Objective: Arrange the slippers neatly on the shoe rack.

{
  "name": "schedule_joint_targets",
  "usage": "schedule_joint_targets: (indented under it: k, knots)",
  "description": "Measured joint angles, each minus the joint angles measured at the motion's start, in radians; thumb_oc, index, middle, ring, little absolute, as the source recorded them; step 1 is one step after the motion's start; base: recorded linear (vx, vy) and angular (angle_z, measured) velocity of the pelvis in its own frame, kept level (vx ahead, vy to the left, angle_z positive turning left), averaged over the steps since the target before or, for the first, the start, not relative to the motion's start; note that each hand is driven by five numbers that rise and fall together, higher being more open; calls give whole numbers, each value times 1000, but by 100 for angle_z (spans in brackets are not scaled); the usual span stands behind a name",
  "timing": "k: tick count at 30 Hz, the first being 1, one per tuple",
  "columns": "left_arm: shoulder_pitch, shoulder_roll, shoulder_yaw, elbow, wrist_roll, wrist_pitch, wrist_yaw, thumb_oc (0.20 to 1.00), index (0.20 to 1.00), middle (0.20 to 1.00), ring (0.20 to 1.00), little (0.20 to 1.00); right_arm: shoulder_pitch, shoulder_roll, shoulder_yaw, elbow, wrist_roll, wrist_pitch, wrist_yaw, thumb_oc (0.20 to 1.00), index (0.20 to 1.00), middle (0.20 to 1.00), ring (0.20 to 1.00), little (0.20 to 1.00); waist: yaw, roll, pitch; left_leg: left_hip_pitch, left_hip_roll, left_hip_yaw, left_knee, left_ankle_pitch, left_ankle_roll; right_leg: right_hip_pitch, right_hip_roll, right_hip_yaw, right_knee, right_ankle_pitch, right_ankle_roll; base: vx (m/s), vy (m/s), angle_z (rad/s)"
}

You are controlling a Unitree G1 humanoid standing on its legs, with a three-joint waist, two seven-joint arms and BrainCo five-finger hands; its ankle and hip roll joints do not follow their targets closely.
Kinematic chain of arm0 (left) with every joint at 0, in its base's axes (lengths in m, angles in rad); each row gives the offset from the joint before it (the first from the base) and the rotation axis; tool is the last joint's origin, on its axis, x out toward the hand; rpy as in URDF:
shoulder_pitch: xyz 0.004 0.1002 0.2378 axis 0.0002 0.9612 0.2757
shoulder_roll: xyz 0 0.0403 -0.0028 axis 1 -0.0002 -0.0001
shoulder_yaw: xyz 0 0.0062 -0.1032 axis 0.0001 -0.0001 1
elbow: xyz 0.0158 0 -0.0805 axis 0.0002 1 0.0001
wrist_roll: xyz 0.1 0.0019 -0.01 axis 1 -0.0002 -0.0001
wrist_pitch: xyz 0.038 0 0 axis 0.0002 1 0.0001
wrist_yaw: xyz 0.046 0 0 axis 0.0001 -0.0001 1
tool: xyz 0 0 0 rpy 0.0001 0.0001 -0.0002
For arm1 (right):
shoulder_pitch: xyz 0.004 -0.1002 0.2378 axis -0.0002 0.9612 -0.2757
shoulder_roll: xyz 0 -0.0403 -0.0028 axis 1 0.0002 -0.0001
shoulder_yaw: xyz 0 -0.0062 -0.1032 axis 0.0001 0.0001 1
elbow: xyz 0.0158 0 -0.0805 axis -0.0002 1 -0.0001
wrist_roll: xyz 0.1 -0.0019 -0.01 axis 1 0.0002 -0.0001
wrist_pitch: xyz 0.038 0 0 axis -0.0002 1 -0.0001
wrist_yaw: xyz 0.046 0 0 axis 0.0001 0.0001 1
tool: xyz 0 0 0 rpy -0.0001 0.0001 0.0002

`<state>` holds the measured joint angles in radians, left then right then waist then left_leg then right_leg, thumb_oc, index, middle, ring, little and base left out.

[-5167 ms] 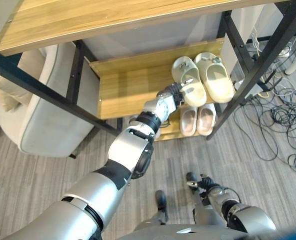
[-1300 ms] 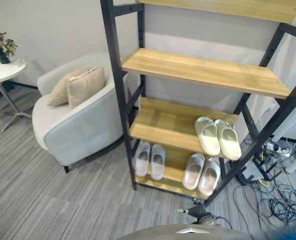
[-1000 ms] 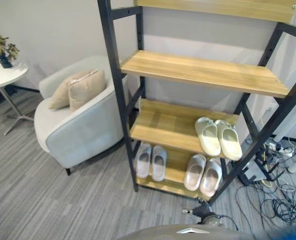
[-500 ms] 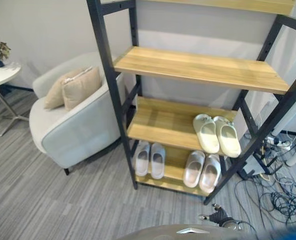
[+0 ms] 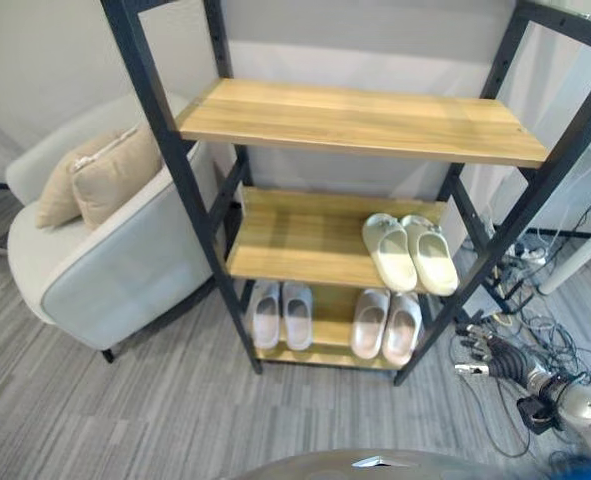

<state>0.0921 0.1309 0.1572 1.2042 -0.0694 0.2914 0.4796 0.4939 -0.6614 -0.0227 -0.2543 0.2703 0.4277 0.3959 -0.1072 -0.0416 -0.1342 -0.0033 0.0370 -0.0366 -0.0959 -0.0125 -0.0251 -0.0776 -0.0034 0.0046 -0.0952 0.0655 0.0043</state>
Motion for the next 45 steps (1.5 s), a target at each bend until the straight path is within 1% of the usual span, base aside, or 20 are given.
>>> schedule_joint_targets:
  k: [3,5,6,7,8,10,11,12,13,14,15,16,18,21,22,23,25,28,34,45]
  knots:
    - [17,-6,-7,7,0,7,1,1000,1000,1000,1000,1000,70,-26,27,68,81,69,-18,1000,1000,1000,1000,1000,-5,16,-14,1,-6,1,0,-5,11,-1,-5,6,0,-2,0,4,23,-3]
    - [31,2,-85,-12,3,-1,5,1000,1000,1000,1000,1000,42,87,116,326,0,-30,-60,1000,1000,1000,1000,1000,19,5,-19,-1,-5,1,1,-4,11,0,-5,1,4,-4,1,-46,33,0]
    - [39,10,-83,-31,6,-15,-5,1000,1000,1000,1000,1000,-46,55,312,512,-46,-88,-2,1000,1000,1000,1000,1000,14,0,-22,1,-7,5,7,-5,10,-3,-5,8,4,-2,1,-58,18,-8]
    - [34,1,-79,-14,8,-16,-9,1000,1000,1000,1000,1000,-69,30,327,607,-69,-150,70,1000,1000,1000,1000,1000,19,26,-16,-2,-15,4,13,-5,13,-2,-14,7,5,0,5,-73,21,-4]
    - [41,-11,-69,-60,8,-5,-15,1000,1000,1000,1000,1000,-148,38,275,745,-125,-158,138,1000,1000,1000,1000,1000,9,29,-15,-4,-20,3,9,-4,20,-5,-18,8,4,1,12,-56,11,6]
    - [92,-38,-88,-194,11,16,-17,1000,1000,1000,1000,1000,-273,47,200,1028,-187,-241,155,1000,1000,1000,1000,1000,19,53,-4,-4,-30,5,10,-2,26,-3,-24,8,5,0,24,-15,8,4]
    - [96,-43,-82,-214,11,25,-15,1000,1000,1000,1000,1000,-304,39,220,1066,-222,-241,153,1000,1000,1000,1000,1000,33,57,-3,-5,-32,6,11,-5,26,-6,-25,9,5,0,27,0,0,0]
    - [86,-57,-76,-226,10,42,-16,1000,1000,1000,1000,1000,-321,38,228,1065,-232,-268,161,1000,1000,1000,1000,1000,56,58,-1,-8,-31,5,10,-8,26,-8,-28,8,4,1,27,-9,2,-3]
    - [94,-54,-71,-259,11,69,-16,1000,1000,1000,1000,1000,-381,59,224,1112,-246,-288,167,1000,1000,1000,1000,1000,49,51,0,-10,-28,4,10,-8,25,-11,-25,9,4,2,27,-12,5,5]
    - [93,-56,-68,-279,10,78,-19,1000,1000,1000,1000,1000,-377,25,254,971,-244,-334,171,1000,1000,1000,1000,1000,53,55,5,-16,-27,2,7,-6,25,-16,-24,8,3,4,27,0,0,0]
    - [95,-61,-63,-283,11,93,-20,1000,1000,1000,1000,1000,-389,41,254,948,-249,-366,186,1000,1000,1000,1000,1000,56,59,13,-13,-27,3,5,-2,26,-16,-26,8,4,6,25,0,0,0]
    - [108,-49,-41,-309,11,130,-24,1000,1000,1000,1000,1000,-503,97,177,1053,-262,-372,187,1000,1000,1000,1000,1000,41,50,16,-13,-23,5,10,1,25,-16,-20,9,4,9,25,-6,-7,4]
    - [180,-75,-41,-542,0,224,-45,1000,1000,1000,1000,1000,-477,31,181,823,-317,-303,239,1000,1000,1000,1000,1000,76,48,22,-15,-21,1,5,2,18,-16,-18,4,4,7,23,1,-10,7]
    - [230,-88,-46,-609,-3,297,-42,1000,1000,1000,1000,1000,-452,-4,160,647,-341,-237,273,1000,1000,1000,1000,1000,72,46,30,-14,-18,0,6,7,19,-14,-17,3,4,4,19,2,3,2]
    - [242,-72,-51,-617,-7,295,-38,1000,1000,1000,1000,1000,-419,-4,129,655,-344,-247,255,1000,1000,1000,1000,1000,70,36,31,-11,-15,-1,6,7,19,-9,-15,-1,4,5,17,1,7,6]
    - [236,-65,-67,-619,-7,305,-48,1000,1000,1000,1000,1000,-454,-16,162,783,-338,-243,281,1000,1000,1000,1000,1000,73,34,31,-8,-16,-2,8,4,20,-4,-15,-3,4,4,18,5,3,6]
    - [233,-67,-64,-621,-3,317,-56,1000,1000,1000,1000,1000,-454,-34,187,874,-368,-219,286,1000,1000,1000,1000,1000,77,37,37,-11,-21,-2,6,4,22,-7,-18,-3,4,2,20,8,4,-3]
    - [205,-69,-36,-623,19,373,-89,1000,1000,1000,1000,1000,-539,31,259,1077,-390,-254,267,1000,1000,1000,1000,1000,64,32,41,-10,-20,-2,5,3,22,-9,-17,2,4,4,20,4,-5,-6]
    - [173,-91,-38,-670,25,438,-114,1000,1000,1000,1000,1000,-588,83,269,1096,-401,-311,272,1000,1000,1000,1000,1000,91,34,43,-12,-19,-4,6,3,22,-9,-18,-3,3,2,22,1,-7,3]
    - [166,-88,-37,-674,51,459,-113,1000,1000,1000,1000,1000,-657,93,270,1097,-421,-358,224,1000,1000,1000,1000,1000,114,35,42,-33,-18,-27,6,5,20,-22,-17,-20,4,0,19,4,-4,4]
